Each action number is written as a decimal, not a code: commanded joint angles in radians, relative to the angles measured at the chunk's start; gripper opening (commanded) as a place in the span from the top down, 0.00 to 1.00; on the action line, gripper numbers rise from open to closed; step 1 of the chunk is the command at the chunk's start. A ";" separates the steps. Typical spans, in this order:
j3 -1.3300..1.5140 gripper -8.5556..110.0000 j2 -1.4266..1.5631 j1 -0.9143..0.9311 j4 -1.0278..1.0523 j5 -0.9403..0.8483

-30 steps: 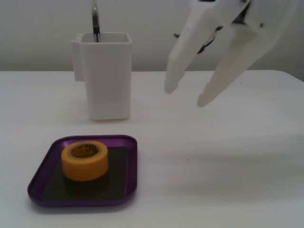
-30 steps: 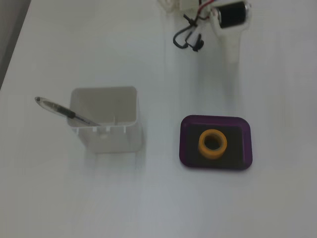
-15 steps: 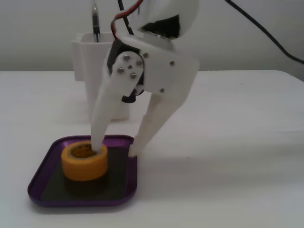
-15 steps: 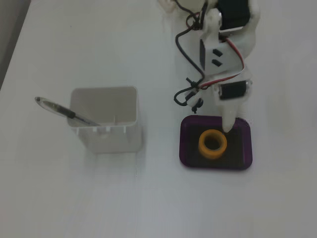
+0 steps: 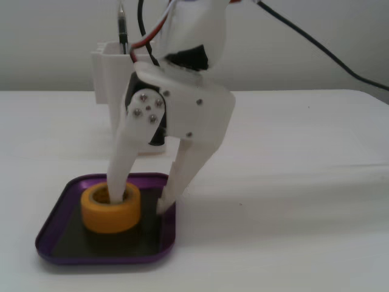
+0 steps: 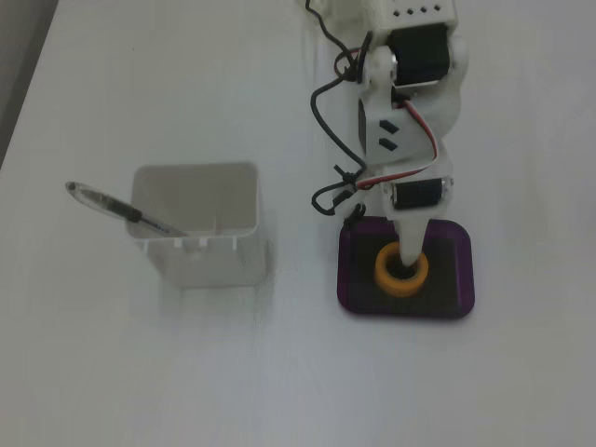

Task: Remove the yellow tape from the box.

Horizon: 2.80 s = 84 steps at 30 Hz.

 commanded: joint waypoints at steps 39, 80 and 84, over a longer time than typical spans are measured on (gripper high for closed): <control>0.357 0.93 0.716 0.066 0.336 -0.020; 0.879 0.78 1.365 0.132 0.149 -0.080; 1.049 0.78 1.595 0.132 0.166 -0.078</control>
